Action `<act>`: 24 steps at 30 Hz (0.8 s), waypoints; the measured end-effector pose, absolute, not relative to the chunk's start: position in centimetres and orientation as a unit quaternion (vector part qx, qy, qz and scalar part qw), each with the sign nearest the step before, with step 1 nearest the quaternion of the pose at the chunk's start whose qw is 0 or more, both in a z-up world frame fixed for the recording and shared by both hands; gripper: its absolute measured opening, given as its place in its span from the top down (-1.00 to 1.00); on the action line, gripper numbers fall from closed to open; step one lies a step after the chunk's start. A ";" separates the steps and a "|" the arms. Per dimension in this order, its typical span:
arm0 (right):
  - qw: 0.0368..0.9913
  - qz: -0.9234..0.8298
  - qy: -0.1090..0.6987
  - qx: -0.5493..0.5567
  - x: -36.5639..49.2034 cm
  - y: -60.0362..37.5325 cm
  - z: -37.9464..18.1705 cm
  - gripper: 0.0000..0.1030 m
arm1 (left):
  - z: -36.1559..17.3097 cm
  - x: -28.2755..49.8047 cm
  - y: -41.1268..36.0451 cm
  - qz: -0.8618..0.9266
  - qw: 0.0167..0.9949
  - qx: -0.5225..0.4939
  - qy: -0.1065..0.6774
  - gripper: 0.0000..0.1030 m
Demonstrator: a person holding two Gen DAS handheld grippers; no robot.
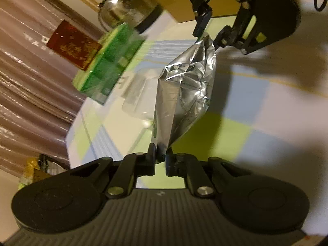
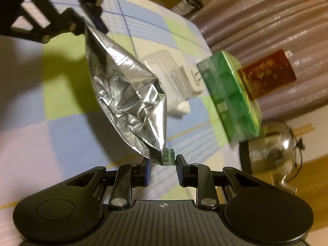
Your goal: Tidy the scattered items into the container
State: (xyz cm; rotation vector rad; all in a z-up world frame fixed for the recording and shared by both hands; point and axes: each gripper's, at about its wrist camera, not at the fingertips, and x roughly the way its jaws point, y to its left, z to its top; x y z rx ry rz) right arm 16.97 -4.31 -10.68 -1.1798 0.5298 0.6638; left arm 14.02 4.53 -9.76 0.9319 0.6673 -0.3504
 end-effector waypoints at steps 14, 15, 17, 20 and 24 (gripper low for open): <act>0.792 0.287 0.320 -0.435 10.1 -9.1 -9.1 0.15 | -6.4 8.4 4.1 -0.185 0.844 0.370 0.341 0.45; 0.800 0.291 0.329 -0.410 10.0 -9.2 -8.9 -0.07 | -6.2 8.9 4.6 -0.179 0.849 0.360 0.342 0.43; 0.809 0.300 0.349 -0.365 10.2 -9.0 -8.5 -0.10 | -5.7 10.1 5.8 -0.168 0.860 0.336 0.347 0.42; 0.816 0.306 0.379 -0.309 10.6 -8.6 -8.6 -0.10 | -5.3 12.1 7.3 -0.156 0.872 0.306 0.350 0.38; 0.826 0.308 0.399 -0.253 11.6 -8.1 -8.7 -0.10 | -5.3 15.2 8.8 -0.150 0.882 0.265 0.359 0.33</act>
